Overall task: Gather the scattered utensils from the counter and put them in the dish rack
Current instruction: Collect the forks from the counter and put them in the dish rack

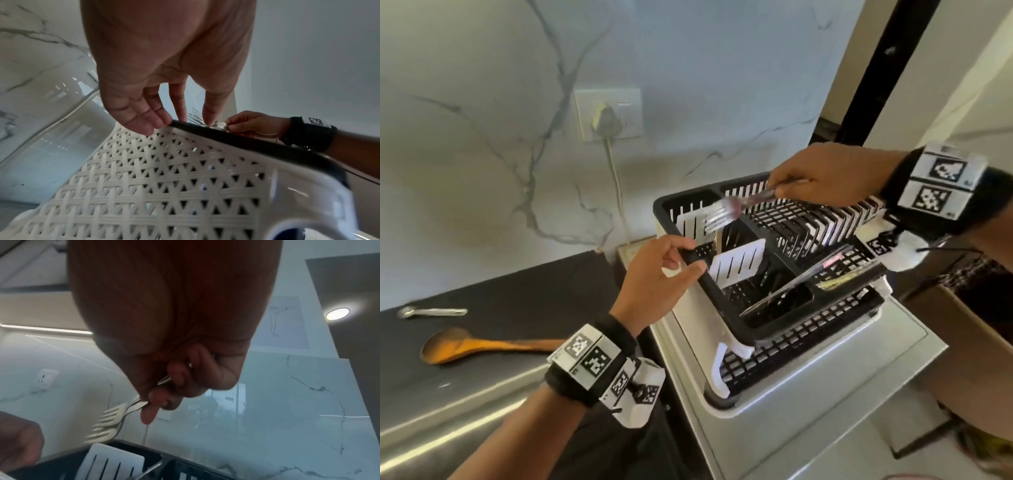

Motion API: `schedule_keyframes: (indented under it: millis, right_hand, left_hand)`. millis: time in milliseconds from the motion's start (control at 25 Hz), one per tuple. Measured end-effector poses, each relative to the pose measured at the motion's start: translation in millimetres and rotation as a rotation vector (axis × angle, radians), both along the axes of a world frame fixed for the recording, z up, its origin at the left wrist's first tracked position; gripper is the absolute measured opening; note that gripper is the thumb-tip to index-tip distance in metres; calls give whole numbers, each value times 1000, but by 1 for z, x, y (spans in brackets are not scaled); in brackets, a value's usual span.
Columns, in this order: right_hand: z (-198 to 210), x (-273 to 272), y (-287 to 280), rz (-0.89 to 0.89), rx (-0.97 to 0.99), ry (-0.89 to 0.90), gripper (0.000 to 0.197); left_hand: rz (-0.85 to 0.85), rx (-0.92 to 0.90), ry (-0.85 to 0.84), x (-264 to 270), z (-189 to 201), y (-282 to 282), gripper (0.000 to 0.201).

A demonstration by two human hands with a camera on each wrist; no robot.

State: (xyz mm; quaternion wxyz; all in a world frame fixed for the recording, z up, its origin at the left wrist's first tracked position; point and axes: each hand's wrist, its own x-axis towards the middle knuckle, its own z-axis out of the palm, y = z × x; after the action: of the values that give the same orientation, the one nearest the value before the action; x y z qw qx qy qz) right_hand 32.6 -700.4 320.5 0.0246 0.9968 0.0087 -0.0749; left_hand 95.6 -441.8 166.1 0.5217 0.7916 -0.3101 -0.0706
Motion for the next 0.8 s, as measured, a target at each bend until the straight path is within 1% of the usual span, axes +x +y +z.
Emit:
schedule_keyframes:
  millis: [80,160,280,400,480,600,800]
  right_hand:
    - [-6,17,6,19,-4,128,22]
    - [-15,31,16,73,-39,211,24]
    - [-29,49,24,138,-99,290,24]
    - [-33,57,25,138,-98,351,28]
    - [-34,58,24,137,-106,357,32]
    - [-31,57,19,137,-101,321,34]
    - [-8,43,13,97,-48,226,33]
  left_hand:
    - [-28,-43,6,10,-4,-4,24]
    - [-44,-92,19,13,-8,-5,24]
    - [-53,-125,13,17,-14,-6,25]
    - [-46,-146,14,19,-18,-8,26]
    - [-48,-152,15,19,-20,-8,26]
    - [-51,-144,16,20,-19,-9,26]
    - [-45,-121,20,18,-16,-9,24]
